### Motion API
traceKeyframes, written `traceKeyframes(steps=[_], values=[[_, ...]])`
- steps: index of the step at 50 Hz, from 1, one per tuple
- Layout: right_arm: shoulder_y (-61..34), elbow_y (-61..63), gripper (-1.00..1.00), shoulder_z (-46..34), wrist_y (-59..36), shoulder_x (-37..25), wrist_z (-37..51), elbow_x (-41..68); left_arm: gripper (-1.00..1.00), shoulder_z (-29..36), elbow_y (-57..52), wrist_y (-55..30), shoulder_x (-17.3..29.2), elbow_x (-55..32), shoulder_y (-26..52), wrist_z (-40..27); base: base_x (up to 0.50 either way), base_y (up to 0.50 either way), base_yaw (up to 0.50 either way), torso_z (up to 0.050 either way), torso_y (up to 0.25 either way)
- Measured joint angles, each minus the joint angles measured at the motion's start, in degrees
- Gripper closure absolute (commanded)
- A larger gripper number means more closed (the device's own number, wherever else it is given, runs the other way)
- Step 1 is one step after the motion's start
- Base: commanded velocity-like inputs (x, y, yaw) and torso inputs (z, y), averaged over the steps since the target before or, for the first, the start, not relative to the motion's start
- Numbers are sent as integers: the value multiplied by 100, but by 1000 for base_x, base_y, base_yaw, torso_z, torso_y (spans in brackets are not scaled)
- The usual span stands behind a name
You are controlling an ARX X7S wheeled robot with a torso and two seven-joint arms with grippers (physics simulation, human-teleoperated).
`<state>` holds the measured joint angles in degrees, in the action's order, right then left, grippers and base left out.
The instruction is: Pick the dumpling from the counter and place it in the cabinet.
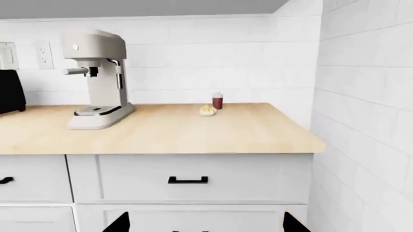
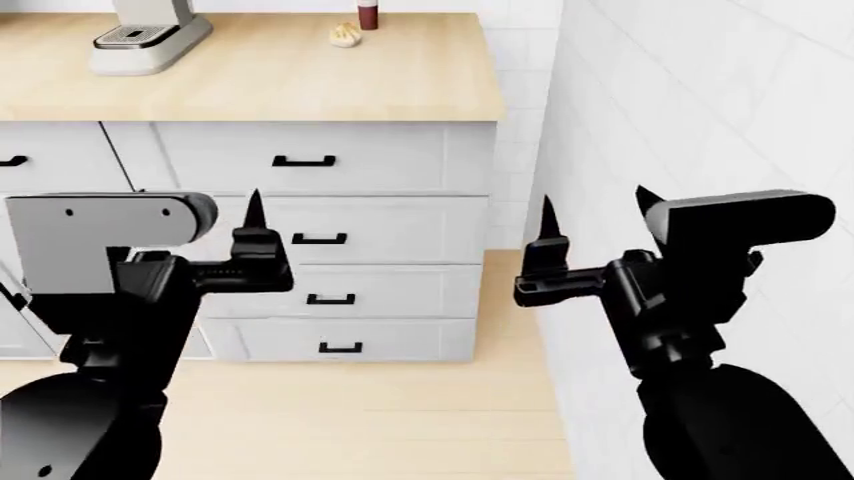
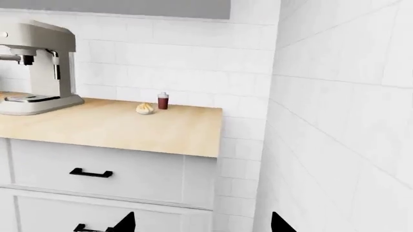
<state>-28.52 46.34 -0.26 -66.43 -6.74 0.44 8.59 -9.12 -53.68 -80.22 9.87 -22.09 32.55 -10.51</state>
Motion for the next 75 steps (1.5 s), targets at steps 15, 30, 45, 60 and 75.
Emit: traceKeyframes(steps=[15,30,45,60,75], values=[[-1223,-73,-100,323,-1171,173,-79,363,-100,-794,475,-712,517,-2938,1312,-2128,0,0,0,0,0],[-2015,-418,-100,458,-1848,312,-39,602,-100,-1041,1041,-725,791,-4324,2028,-3380,0,0,0,0,0],[-2519,-818,-100,590,-2172,388,150,802,-100,-1235,1381,-724,1064,-5478,2416,-4377,0,0,0,0,0],[-2868,-1176,-100,627,-2203,394,433,995,-100,-881,1625,-320,1225,-5341,2489,-4302,0,0,0,0,0],[-2840,-1187,-100,615,-2133,334,620,1193,-100,-742,1637,-76,1344,-5327,2389,-4276,0,0,0,0,0]])
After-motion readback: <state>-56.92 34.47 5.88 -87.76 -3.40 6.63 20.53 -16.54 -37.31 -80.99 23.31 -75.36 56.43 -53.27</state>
